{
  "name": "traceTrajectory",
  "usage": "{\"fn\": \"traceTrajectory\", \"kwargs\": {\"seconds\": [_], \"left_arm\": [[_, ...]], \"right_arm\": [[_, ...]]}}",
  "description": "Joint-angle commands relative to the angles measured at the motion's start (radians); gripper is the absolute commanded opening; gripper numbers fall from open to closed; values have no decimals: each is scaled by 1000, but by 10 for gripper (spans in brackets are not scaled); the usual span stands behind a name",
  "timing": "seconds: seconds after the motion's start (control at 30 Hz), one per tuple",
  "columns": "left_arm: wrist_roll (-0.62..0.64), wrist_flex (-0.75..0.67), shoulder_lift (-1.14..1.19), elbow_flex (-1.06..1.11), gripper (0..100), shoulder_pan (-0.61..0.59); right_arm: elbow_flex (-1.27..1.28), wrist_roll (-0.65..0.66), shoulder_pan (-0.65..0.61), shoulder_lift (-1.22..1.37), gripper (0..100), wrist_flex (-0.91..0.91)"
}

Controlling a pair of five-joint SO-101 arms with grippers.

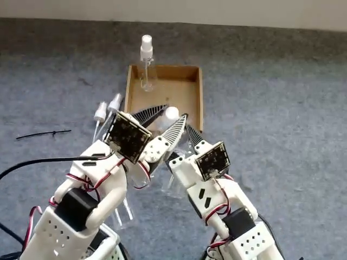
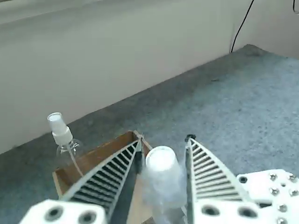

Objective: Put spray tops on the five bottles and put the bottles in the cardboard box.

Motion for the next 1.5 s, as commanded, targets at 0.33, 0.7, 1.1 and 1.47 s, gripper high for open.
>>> {"fn": "traceTrajectory", "kwargs": {"seconds": [0.33, 0.7, 1.1, 1.47], "left_arm": [[-6, 46, -1, -196, 161, -12], [-66, -9, -4, 36, 160, -114], [-66, 0, -4, -128, 160, -248], [84, 44, 156, 97, 160, -654]], "right_arm": [[-10, -8, 13, -10, 4, 2], [-13, -8, 13, -10, 4, 2], [-18, -6, 35, -8, 4, 2], [-354, -8, 94, 295, 4, -35]]}}
